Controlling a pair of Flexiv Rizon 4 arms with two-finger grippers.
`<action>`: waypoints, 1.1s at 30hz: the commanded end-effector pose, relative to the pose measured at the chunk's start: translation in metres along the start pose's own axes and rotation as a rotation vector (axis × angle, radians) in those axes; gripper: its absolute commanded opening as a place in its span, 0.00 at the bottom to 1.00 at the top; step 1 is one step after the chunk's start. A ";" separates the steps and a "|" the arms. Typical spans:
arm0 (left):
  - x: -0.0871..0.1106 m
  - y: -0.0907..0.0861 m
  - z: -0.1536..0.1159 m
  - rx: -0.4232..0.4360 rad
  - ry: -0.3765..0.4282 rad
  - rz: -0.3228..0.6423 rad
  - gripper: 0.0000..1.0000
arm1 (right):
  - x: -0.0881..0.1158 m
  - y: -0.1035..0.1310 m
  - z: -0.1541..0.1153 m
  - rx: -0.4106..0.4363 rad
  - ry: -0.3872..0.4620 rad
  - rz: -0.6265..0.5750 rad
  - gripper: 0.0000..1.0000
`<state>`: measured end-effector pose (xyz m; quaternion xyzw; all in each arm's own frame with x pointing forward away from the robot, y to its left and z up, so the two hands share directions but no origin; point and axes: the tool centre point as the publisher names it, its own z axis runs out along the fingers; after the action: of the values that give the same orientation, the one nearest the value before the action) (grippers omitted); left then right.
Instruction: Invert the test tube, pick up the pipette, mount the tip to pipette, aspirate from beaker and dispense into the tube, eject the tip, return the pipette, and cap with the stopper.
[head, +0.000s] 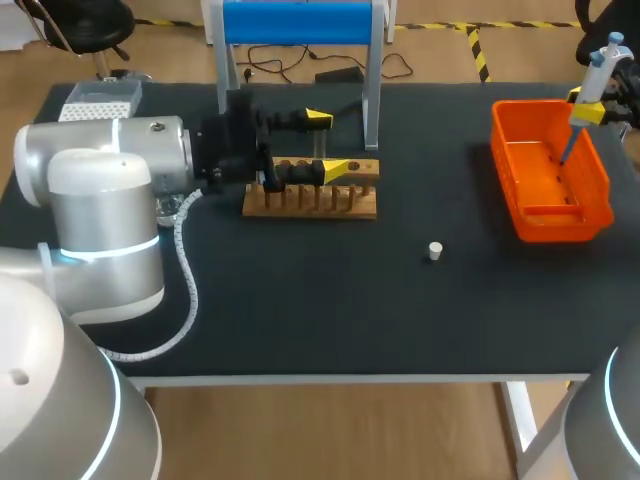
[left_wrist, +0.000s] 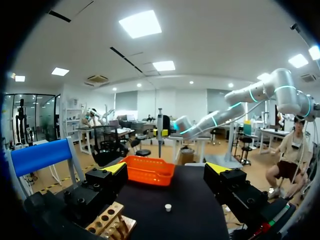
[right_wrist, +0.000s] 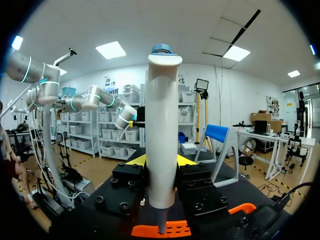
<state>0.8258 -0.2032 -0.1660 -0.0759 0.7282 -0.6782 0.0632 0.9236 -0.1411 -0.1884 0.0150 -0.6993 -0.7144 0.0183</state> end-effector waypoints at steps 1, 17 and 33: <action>0.001 0.001 0.001 0.004 -0.005 0.001 1.00 | 0.007 0.008 0.009 0.027 -0.008 -0.029 0.00; 0.001 0.001 0.001 0.004 -0.005 0.001 1.00 | 0.044 0.036 0.108 0.063 -0.039 -0.072 0.00; 0.001 0.001 0.001 0.004 -0.005 0.001 1.00 | 0.067 0.033 0.208 0.009 -0.009 -0.061 0.00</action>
<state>0.8258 -0.2031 -0.1660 -0.0761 0.7278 -0.6786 0.0632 0.8498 0.0407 -0.1463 0.0443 -0.7021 -0.7107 0.0034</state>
